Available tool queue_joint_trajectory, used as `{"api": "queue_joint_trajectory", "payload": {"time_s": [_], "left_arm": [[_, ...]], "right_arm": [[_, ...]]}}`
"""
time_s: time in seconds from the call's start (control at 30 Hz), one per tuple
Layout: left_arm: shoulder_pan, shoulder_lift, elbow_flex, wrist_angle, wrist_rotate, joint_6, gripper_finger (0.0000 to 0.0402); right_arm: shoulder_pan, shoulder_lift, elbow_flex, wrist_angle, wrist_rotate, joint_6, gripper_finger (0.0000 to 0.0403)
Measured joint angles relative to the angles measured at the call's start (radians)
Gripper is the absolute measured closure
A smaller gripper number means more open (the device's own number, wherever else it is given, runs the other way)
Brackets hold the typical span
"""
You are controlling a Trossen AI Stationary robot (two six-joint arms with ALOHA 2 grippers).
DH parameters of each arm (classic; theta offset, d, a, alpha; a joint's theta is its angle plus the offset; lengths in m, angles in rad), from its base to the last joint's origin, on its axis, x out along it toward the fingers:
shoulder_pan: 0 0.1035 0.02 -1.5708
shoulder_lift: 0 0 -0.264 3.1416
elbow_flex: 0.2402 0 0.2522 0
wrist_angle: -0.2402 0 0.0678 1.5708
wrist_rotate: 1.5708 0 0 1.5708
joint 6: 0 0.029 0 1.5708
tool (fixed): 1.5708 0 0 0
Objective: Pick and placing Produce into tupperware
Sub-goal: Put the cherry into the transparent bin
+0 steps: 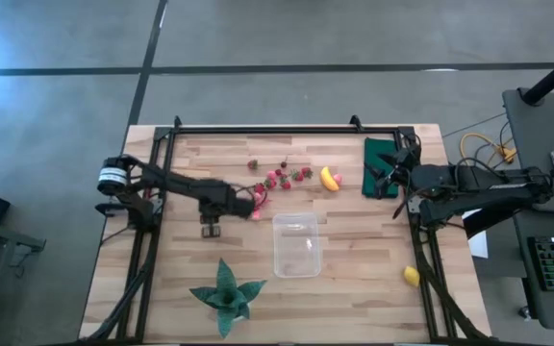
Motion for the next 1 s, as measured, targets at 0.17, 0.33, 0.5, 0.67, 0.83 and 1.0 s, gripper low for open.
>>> {"api": "queue_joint_trajectory", "payload": {"time_s": [0.17, 0.33, 0.5, 0.67, 0.83, 1.0], "left_arm": [[0.115, -0.001, 0.113, 0.005, -0.045, 0.073, 0.0306], [0.16, -0.003, 0.308, 0.058, -0.048, 0.185, 0.0306], [0.153, -0.005, 0.506, 0.283, 0.157, 0.263, 0.0306], [0.114, -0.002, 0.572, 0.528, 0.357, 0.268, 0.0306], [0.058, 0.026, 0.532, 0.526, 0.437, 0.255, 0.0306], [-0.016, 0.113, 0.511, 0.54, 0.544, 0.123, 0.0306]], "right_arm": [[0.0, 0.0, 0.0, 0.0, 0.0, 0.024, 0.0174], [0.0, 0.0, 0.0, 0.0, 0.0, 0.023, 0.0174], [0.0, 0.0, 0.0, 0.0, 0.0, 0.009, 0.0174], [0.0, 0.0, 0.0, -0.029, -0.005, -0.022, 0.0174], [0.0, -0.001, 0.0, -0.069, -0.036, -0.037, 0.0174], [0.0, -0.002, -0.001, -0.078, -0.039, -0.037, 0.0174]]}}
